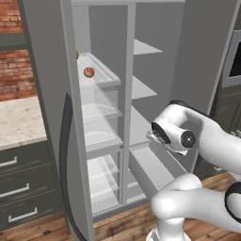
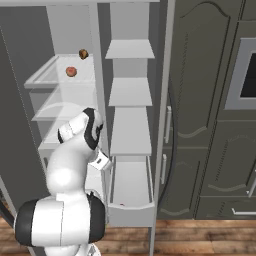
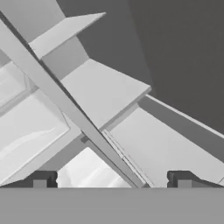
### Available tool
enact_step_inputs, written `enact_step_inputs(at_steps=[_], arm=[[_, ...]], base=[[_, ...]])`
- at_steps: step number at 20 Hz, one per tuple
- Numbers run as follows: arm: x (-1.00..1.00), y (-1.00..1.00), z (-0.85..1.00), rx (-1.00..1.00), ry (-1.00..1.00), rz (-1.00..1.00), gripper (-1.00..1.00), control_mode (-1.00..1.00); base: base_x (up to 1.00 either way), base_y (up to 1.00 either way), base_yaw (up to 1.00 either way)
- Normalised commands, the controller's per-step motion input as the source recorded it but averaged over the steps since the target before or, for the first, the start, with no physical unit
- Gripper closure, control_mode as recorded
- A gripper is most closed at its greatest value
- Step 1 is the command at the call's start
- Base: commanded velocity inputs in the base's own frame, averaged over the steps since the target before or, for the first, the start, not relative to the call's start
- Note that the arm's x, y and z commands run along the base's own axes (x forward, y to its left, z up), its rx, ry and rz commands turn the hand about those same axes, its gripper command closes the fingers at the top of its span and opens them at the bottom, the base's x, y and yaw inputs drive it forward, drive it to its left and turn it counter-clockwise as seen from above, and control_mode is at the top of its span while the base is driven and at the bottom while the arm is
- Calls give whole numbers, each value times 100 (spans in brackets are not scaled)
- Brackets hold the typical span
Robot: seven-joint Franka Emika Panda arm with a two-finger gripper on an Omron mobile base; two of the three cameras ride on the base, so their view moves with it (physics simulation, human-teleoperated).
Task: Take the peach and mango from the fridge shelf and place them in the freezer drawer to begin freezing them.
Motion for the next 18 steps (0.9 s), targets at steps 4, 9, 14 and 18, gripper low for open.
enact_step_inputs(at_steps=[4, 9, 14, 18], arm=[[-2, -8, 100, -6, 11, 9, -100, -100], [0, -7, 100, 0, 20, 1, -100, -100], [0, -8, 96, -2, 21, 0, -100, -100], [-49, -3, 8, -43, 1, -1, -100, -100]], base=[[0, 0, 0], [0, 0, 0], [0, 0, 0], [0, 0, 0]])
